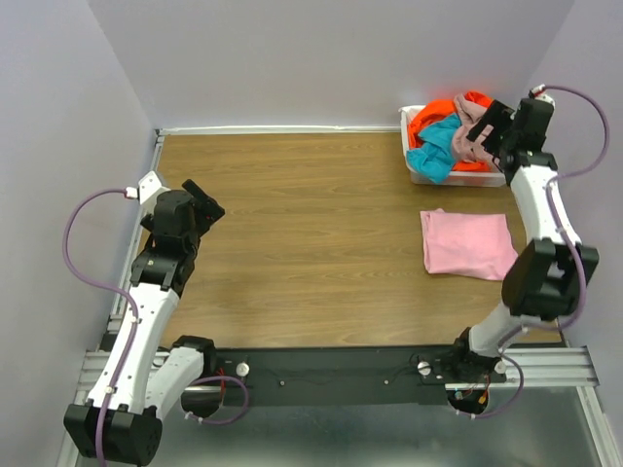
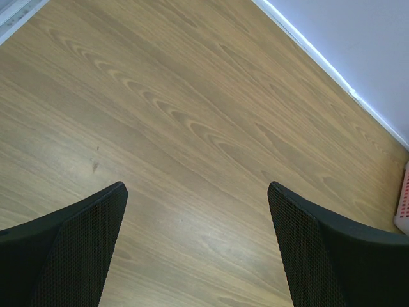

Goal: Fold and stack the t-shirts
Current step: Grab the tshirt from the pile

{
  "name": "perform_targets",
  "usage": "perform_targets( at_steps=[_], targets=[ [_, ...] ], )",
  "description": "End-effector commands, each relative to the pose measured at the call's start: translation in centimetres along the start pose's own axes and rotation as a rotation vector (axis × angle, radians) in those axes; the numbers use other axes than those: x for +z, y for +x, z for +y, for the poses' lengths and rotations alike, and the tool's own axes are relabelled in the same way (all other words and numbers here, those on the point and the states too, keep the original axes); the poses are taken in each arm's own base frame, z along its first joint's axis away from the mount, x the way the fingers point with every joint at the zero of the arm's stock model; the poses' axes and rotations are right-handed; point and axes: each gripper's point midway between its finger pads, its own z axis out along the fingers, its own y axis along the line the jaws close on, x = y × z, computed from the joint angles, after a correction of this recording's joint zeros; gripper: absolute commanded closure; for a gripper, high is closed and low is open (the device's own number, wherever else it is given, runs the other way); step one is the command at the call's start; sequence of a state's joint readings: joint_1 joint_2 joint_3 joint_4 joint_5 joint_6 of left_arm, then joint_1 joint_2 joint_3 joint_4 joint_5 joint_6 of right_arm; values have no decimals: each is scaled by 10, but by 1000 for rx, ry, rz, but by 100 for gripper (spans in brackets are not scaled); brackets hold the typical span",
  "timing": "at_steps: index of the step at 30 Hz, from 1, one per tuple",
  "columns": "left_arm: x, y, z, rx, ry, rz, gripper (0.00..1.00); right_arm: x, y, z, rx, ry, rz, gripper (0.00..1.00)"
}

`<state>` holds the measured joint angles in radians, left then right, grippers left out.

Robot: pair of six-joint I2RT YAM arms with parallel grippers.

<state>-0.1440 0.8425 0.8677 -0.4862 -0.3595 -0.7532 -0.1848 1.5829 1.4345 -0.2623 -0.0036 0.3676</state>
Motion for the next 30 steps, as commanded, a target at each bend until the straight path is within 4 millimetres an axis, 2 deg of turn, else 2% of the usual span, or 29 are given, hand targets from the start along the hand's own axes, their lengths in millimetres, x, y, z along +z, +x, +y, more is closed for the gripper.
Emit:
perform_targets(
  at_steps=[1,2,3,4,7,9,10,12,16,17,20,21,22,23,24,28,29,30],
  targets=[
    [4,-15,-4,-24,-10,-50,1,46,5,-34,-68,169,40,0],
    [5,-16,-5,-23,-10,-52,1,55,6,-34,-85,165,48,0],
    [5,-16,-5,-24,-10,-52,1,74,20,-41,-91,181,84,0],
    [7,-15,-5,-22,-15,-51,1,81,10,-37,-96,170,67,0],
    [11,-14,-5,-14,-26,-46,1,108,9,-42,-147,188,68,0],
    [13,-11,-3,-10,-35,-40,1,119,8,-47,-160,214,61,0],
    [15,-10,-2,-8,-40,-34,1,130,16,-57,-173,246,75,0],
    [17,-8,-2,-5,-44,-29,1,138,13,-58,-192,254,67,1],
    [19,-8,-2,-2,-52,-24,1,155,26,-65,-208,270,94,11],
    [20,-7,-1,-1,-58,-22,1,160,33,-67,-212,272,106,20],
    [19,-8,-2,-2,-57,-22,1,163,36,-69,-192,275,113,48],
    [19,-8,-1,0,-60,-22,1,161,35,-64,-188,256,115,68],
    [18,-10,-1,-4,-59,-26,1,159,33,-61,-185,245,111,77],
    [18,-10,-1,-2,-60,-27,1,157,30,-59,-171,242,106,91],
    [17,-11,-2,-5,-57,-29,1,148,17,-53,-148,234,80,99],
    [15,-11,-5,-10,-41,-28,1,125,-10,-32,-129,164,33,99],
    [14,-11,-5,-10,-35,-25,1,109,-27,-19,-116,126,1,100],
    [13,-12,-6,-11,-30,-26,1,101,-35,-13,-109,106,-16,100]
  ],
)
